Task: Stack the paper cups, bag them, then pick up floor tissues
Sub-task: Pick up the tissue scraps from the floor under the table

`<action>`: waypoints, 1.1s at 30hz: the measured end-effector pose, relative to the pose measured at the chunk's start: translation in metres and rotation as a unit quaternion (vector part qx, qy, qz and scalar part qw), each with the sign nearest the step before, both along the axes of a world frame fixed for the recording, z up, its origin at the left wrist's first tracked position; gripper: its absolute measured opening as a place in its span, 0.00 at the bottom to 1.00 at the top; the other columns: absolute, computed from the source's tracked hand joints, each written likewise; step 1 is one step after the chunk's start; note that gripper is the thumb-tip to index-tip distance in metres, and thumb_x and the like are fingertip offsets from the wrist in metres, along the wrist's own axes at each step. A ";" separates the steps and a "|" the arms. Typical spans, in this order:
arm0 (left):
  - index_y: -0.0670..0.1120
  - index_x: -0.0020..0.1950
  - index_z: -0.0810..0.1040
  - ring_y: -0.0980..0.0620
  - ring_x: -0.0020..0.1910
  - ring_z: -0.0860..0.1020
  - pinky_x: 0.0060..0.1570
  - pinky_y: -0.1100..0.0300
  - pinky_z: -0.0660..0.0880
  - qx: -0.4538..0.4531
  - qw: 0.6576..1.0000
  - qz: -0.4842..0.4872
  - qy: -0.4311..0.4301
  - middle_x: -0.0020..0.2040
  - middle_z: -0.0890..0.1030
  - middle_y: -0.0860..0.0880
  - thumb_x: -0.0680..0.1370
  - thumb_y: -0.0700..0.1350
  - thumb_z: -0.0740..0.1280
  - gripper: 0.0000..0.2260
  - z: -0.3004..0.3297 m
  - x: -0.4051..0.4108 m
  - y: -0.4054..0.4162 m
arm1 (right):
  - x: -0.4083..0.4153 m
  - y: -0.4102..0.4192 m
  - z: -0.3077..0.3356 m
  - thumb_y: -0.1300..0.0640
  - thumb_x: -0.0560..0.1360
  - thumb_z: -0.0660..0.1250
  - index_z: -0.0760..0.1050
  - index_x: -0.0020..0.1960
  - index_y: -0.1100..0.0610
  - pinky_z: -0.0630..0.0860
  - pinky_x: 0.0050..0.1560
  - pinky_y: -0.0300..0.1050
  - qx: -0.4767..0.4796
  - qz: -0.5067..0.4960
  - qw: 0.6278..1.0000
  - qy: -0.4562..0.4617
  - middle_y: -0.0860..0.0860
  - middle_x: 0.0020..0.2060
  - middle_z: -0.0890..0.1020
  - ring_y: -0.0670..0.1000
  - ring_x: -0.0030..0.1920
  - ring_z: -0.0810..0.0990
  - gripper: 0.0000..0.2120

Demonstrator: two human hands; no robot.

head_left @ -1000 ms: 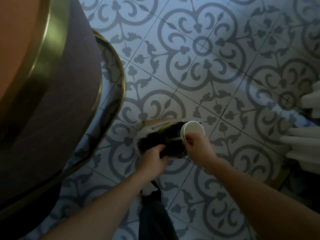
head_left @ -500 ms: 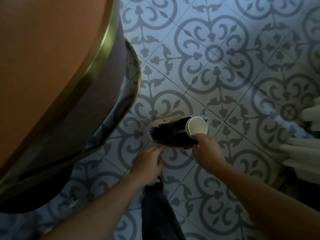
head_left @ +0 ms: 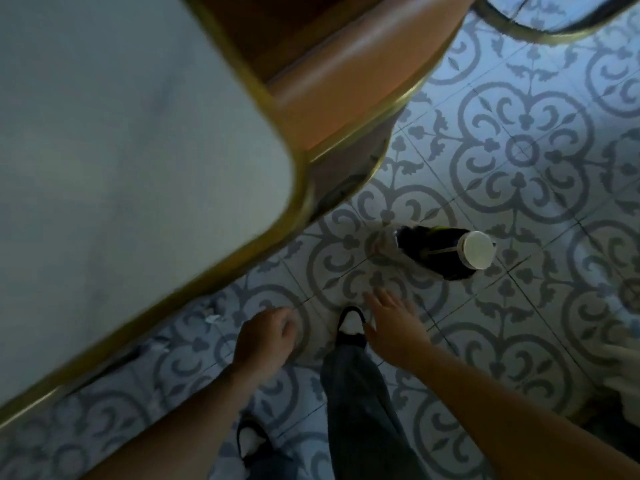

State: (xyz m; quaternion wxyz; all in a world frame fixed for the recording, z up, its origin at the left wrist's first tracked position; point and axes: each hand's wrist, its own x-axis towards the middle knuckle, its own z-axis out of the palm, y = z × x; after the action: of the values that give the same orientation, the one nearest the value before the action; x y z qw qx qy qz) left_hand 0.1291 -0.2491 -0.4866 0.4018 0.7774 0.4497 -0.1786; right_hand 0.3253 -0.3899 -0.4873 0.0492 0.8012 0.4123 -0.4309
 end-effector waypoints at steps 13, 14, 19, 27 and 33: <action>0.47 0.47 0.81 0.51 0.42 0.81 0.44 0.51 0.80 0.099 0.979 0.179 0.000 0.43 0.84 0.51 0.79 0.48 0.62 0.09 0.054 -0.264 -0.040 | -0.210 0.029 0.078 0.47 0.79 0.58 0.51 0.77 0.51 0.56 0.75 0.55 0.033 0.096 0.995 -0.016 0.53 0.78 0.52 0.55 0.77 0.53 0.30; 0.47 0.46 0.81 0.51 0.42 0.81 0.44 0.51 0.80 0.102 0.975 0.195 0.000 0.43 0.84 0.51 0.79 0.48 0.62 0.10 0.056 -0.281 -0.044 | -0.223 0.028 0.082 0.47 0.79 0.59 0.52 0.76 0.51 0.57 0.75 0.56 0.036 0.096 0.994 -0.021 0.53 0.78 0.53 0.55 0.76 0.54 0.30; 0.50 0.41 0.79 0.56 0.34 0.79 0.37 0.58 0.77 0.125 0.960 0.252 0.011 0.38 0.83 0.53 0.78 0.50 0.63 0.09 0.054 -0.341 -0.060 | -0.267 0.027 0.073 0.45 0.75 0.60 0.58 0.72 0.48 0.71 0.66 0.58 0.041 0.097 0.994 -0.032 0.52 0.74 0.62 0.57 0.72 0.65 0.27; 0.51 0.50 0.80 0.61 0.40 0.79 0.40 0.67 0.75 0.114 0.941 0.315 0.042 0.45 0.83 0.55 0.80 0.51 0.62 0.08 0.015 -0.389 -0.093 | -0.328 0.040 0.030 0.50 0.78 0.61 0.56 0.75 0.52 0.65 0.71 0.52 0.040 0.153 0.985 -0.065 0.53 0.76 0.58 0.54 0.75 0.59 0.28; 0.51 0.49 0.78 0.60 0.39 0.79 0.43 0.62 0.79 0.131 0.937 0.322 0.035 0.44 0.82 0.54 0.79 0.50 0.63 0.06 -0.037 -0.395 -0.096 | -0.346 0.060 -0.021 0.51 0.77 0.62 0.58 0.74 0.53 0.67 0.70 0.52 0.070 0.247 0.965 -0.046 0.52 0.75 0.61 0.52 0.74 0.61 0.28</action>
State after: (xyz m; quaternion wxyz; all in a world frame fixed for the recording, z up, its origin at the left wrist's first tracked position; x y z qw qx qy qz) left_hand -0.2662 -0.3453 -0.5234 0.3161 0.6298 0.7095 -0.0065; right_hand -0.0207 -0.3302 -0.5086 0.1173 0.6947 0.6240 -0.3381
